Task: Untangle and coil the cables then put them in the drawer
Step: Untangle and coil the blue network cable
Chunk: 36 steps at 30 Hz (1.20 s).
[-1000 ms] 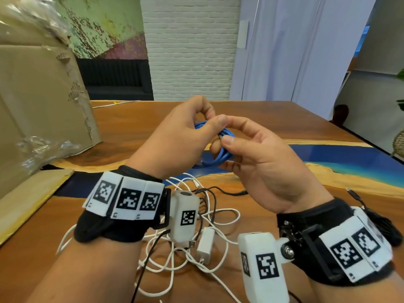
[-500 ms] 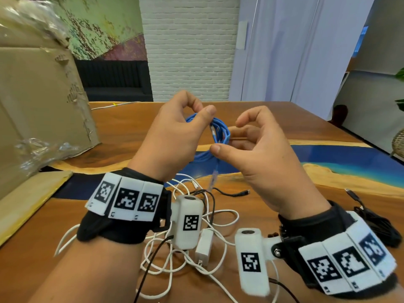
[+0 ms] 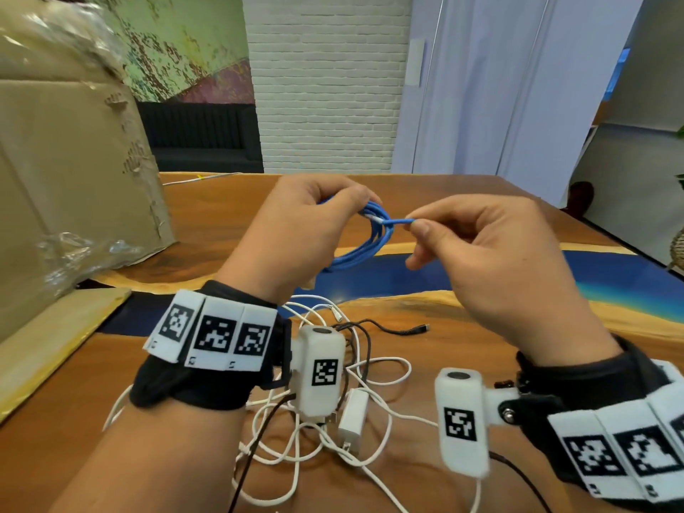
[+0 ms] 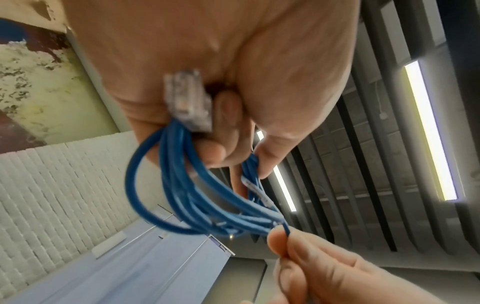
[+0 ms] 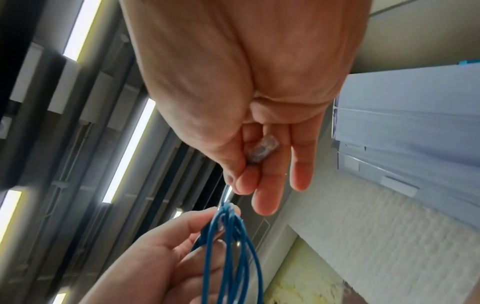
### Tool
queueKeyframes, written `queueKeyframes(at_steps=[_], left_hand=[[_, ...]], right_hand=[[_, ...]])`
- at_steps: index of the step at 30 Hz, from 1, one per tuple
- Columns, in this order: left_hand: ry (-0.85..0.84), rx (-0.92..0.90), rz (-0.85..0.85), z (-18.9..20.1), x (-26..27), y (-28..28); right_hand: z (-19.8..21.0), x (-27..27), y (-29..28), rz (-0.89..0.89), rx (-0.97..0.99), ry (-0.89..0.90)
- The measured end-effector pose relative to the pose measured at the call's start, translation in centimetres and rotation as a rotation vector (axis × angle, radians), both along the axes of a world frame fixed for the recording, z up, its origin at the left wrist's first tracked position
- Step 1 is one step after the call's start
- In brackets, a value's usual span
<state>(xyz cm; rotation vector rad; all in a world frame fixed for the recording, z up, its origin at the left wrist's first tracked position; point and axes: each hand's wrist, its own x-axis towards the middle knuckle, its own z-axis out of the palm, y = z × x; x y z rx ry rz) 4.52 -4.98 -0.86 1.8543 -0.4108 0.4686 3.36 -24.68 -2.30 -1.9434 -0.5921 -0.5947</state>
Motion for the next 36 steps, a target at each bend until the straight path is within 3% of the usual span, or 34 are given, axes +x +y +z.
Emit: queueKeyframes(at_steps=[6,11,14,17,23,30,33,36], left_hand=[[0.187,-0.188,-0.129,0.6,-0.6,-0.2],[0.213,-0.311,-0.205,0.5,-0.8,-1.0],[0.205,-0.347,-0.234,0.2,-0.8,-1.7],[0.147,-0.363,-0.208,0.1,-0.7,-2.4],[-0.009,-0.277,-0.107,-0.2,-0.1,-1.7],[-0.188,-0.069,-0.056,-0.3,0.0,-1.2],[-0.226,-0.056,-0.028,0.1,-0.3,-0.8],[-0.205,-0.110,-0.069,0.3,-0.5,-0.6]], right_hand=[[-0.4,0.4,-0.3,-0.041,0.025,-0.092],[-1.9,1.3,0.8,-0.147,-0.069,-0.198],[-2.3,1.1,1.4,-0.040,0.105,-0.102],[-2.2,0.7,2.1,0.144,0.342,0.131],[-1.0,-0.4,2.3,0.507,0.636,0.445],[-1.9,0.0,3.1,0.262,0.509,0.285],[-1.7,-0.2,3.1,0.307,0.507,0.322],[-1.2,-0.6,3.2,0.480,0.529,0.463]])
